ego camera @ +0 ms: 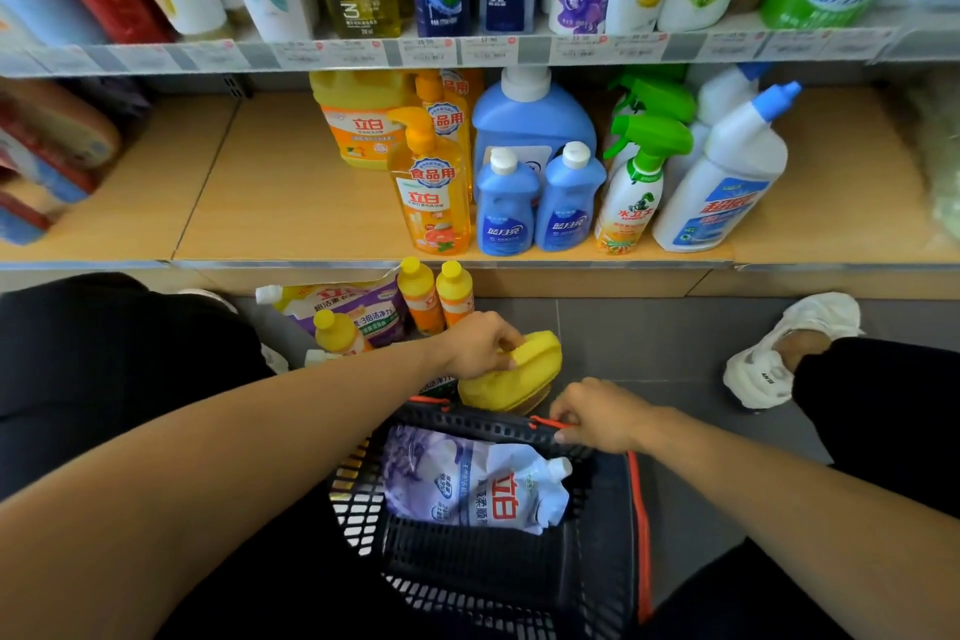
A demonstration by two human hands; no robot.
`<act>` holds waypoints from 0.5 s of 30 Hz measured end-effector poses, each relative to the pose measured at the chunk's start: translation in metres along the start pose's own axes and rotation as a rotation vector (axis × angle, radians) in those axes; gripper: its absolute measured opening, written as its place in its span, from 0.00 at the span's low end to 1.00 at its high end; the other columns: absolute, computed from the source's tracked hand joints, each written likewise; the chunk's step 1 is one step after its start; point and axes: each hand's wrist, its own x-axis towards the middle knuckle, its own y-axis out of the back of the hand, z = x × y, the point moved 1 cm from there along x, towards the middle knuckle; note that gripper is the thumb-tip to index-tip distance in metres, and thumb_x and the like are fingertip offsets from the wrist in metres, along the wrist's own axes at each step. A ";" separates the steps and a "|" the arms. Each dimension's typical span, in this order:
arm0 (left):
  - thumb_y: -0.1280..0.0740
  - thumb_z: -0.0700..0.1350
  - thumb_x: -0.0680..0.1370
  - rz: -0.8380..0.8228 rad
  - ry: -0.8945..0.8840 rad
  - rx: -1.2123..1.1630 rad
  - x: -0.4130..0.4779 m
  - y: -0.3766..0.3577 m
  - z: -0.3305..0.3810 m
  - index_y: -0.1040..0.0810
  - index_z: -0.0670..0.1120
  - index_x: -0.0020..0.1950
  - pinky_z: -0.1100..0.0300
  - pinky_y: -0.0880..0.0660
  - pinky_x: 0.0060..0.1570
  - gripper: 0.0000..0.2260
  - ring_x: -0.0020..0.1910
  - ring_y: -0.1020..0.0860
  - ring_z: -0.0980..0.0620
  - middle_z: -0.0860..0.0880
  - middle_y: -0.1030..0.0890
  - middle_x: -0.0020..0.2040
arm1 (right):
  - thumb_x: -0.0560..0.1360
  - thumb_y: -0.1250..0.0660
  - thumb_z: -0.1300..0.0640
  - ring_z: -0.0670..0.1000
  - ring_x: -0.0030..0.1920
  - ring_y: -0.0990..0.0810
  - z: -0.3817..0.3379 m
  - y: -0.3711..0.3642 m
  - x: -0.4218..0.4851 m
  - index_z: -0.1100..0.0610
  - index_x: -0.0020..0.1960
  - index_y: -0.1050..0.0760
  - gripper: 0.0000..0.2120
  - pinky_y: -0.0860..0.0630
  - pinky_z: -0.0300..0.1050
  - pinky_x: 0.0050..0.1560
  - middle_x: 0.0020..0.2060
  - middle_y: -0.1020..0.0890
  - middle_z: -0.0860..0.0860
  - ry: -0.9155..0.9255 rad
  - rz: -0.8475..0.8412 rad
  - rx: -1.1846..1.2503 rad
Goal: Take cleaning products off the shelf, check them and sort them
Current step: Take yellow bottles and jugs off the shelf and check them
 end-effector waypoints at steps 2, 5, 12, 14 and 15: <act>0.28 0.38 0.78 -0.013 0.022 -0.055 -0.002 0.004 -0.004 0.19 0.41 0.66 0.49 0.21 0.58 0.15 0.59 0.19 0.47 0.44 0.17 0.61 | 0.76 0.29 0.47 0.52 0.46 0.20 -0.001 0.005 -0.001 0.50 0.52 0.18 0.09 0.24 0.47 0.46 0.44 0.19 0.48 -0.018 -0.018 -0.010; 0.26 0.40 0.78 0.019 0.044 -0.139 -0.010 0.014 -0.013 0.20 0.40 0.67 0.60 0.21 0.57 0.18 0.58 0.19 0.50 0.45 0.16 0.58 | 0.74 0.28 0.44 0.53 0.51 0.19 -0.003 0.016 0.000 0.50 0.56 0.18 0.14 0.22 0.48 0.50 0.51 0.17 0.50 -0.037 -0.079 -0.069; 0.29 0.53 0.77 0.505 0.222 -0.281 -0.055 0.080 -0.046 0.15 0.53 0.44 0.51 0.18 0.43 0.06 0.38 0.16 0.49 0.50 0.14 0.35 | 0.74 0.28 0.46 0.49 0.47 0.18 -0.044 0.100 0.024 0.48 0.52 0.17 0.10 0.22 0.45 0.48 0.43 0.17 0.45 0.071 0.298 -0.015; 0.31 0.55 0.75 0.630 0.279 -0.426 -0.066 0.109 -0.057 0.15 0.51 0.41 0.54 0.21 0.39 0.10 0.34 0.17 0.51 0.49 0.15 0.33 | 0.74 0.27 0.49 0.44 0.42 0.20 -0.063 0.122 0.032 0.50 0.51 0.18 0.07 0.21 0.47 0.45 0.40 0.19 0.43 0.144 0.489 0.118; 0.31 0.55 0.76 0.691 0.297 -0.495 -0.069 0.124 -0.063 0.15 0.49 0.41 0.56 0.23 0.37 0.11 0.32 0.19 0.52 0.49 0.15 0.33 | 0.74 0.26 0.51 0.42 0.41 0.22 -0.072 0.132 0.037 0.51 0.52 0.18 0.08 0.23 0.46 0.44 0.41 0.20 0.42 0.175 0.569 0.171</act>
